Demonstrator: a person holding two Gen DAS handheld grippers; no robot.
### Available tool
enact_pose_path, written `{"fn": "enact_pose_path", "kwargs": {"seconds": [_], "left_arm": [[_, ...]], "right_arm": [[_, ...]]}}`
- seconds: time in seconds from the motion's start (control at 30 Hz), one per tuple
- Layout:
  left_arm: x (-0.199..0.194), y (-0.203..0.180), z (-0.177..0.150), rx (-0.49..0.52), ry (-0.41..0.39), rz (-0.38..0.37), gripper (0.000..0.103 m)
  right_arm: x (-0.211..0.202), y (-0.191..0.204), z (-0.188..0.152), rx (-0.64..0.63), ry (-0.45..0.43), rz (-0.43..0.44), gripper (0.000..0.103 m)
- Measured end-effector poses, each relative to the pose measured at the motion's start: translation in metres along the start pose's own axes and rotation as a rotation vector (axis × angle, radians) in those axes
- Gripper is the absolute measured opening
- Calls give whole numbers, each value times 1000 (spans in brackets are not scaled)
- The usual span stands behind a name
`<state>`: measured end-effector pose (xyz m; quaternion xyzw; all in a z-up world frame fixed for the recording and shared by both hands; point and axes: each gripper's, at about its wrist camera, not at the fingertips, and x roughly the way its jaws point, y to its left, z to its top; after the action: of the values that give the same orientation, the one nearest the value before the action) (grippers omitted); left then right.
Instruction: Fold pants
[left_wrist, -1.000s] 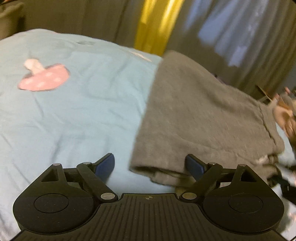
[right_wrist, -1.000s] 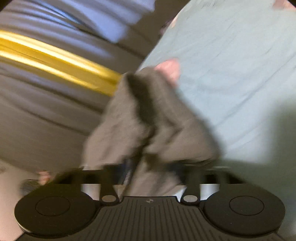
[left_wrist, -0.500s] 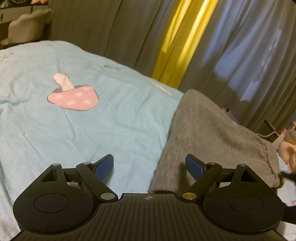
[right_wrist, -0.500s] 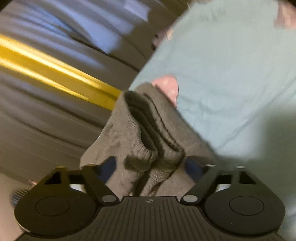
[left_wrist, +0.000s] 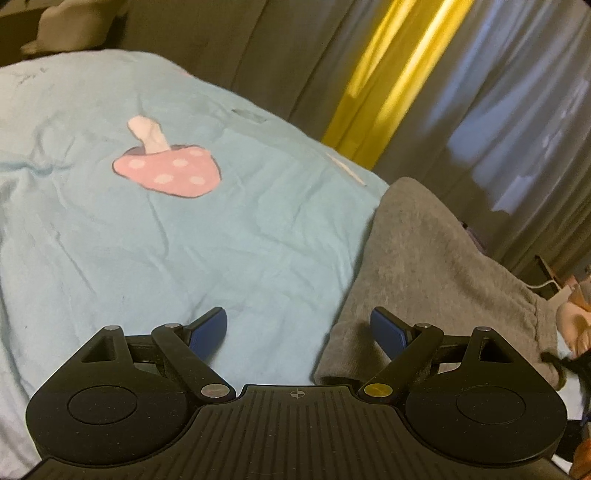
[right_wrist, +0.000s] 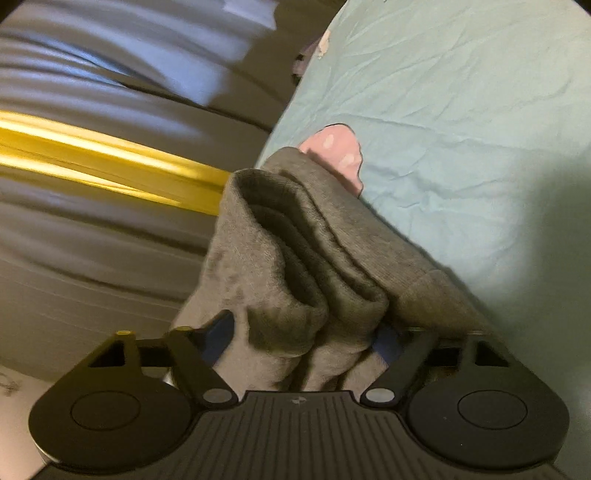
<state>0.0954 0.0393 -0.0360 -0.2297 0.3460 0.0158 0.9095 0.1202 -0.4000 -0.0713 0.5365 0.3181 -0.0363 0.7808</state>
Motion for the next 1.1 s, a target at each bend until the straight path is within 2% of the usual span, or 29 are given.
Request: {"fn": "enact_pose_path", "kwargs": {"seconds": [0.03, 0.1, 0.23, 0.33, 0.47, 0.63, 0.67, 0.73, 0.77, 0.87, 0.9, 0.97, 1.0, 1.07, 1.1], "left_arm": [[1, 1, 0, -5, 3, 2, 90], [1, 3, 1, -16, 5, 1, 90], [3, 3, 1, -24, -4, 12, 90], [5, 3, 1, -19, 7, 19, 90], [5, 0, 0, 3, 5, 0, 90], [7, -3, -1, 26, 15, -4, 90], [9, -4, -1, 29, 21, 2, 90], [11, -4, -1, 35, 31, 16, 90], [11, -5, -1, 36, 28, 16, 90], [8, -4, -1, 38, 7, -1, 90], [7, -5, -2, 43, -9, -14, 90], [5, -8, -2, 66, -24, -39, 91], [5, -11, -3, 83, -23, -50, 91], [11, -18, -6, 132, 11, -49, 93], [18, -22, -9, 159, 48, -30, 95]], "right_arm": [[-2, 4, 0, -21, 1, 1, 49], [-20, 14, -3, -92, -32, 55, 44], [-51, 21, -10, -168, -95, 101, 44], [-62, 18, -14, -221, -150, 62, 44], [-58, 13, -12, -217, -145, 12, 44], [-57, 19, -17, -324, -160, -33, 46], [-53, 16, -17, -340, -157, -67, 49], [-47, 11, -18, -382, -132, -157, 68], [-50, 13, -20, -404, -150, -204, 81], [-68, 26, -27, -460, -277, -220, 81], [-75, 31, -29, -497, -305, -190, 83], [-77, 34, -31, -518, -282, -130, 89], [-73, 33, -33, -524, -256, -141, 89], [-59, 27, -37, -561, -185, -238, 92], [-48, 22, -39, -594, -136, -321, 99]]}}
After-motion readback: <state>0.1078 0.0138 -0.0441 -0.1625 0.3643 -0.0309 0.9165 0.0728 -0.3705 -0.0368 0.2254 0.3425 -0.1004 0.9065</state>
